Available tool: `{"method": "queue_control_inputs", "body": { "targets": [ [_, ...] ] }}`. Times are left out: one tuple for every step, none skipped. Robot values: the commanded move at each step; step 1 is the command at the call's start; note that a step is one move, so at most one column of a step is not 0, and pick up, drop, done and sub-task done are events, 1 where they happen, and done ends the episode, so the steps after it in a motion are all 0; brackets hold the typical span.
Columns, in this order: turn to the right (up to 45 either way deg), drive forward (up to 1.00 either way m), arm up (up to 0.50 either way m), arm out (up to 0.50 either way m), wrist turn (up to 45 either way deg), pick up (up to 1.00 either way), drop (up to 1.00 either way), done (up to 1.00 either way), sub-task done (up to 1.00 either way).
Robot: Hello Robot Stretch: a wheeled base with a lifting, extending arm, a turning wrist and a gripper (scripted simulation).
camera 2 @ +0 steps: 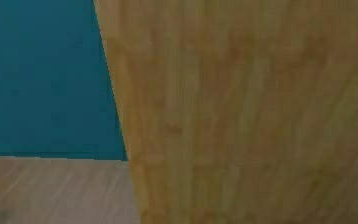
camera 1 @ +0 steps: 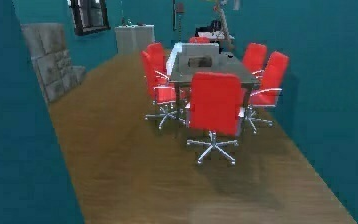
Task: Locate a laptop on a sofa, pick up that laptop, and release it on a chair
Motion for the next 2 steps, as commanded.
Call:
{"method": "queue_control_inputs", "body": {
  "targets": [
    [-15.0, 0.0, 0.0, 0.0, 0.0, 0.0, 0.0, 0.0, 0.0],
    [0.0, 1.0, 0.0, 0.0, 0.0, 0.0, 0.0, 0.0, 0.0]
  ]
}}
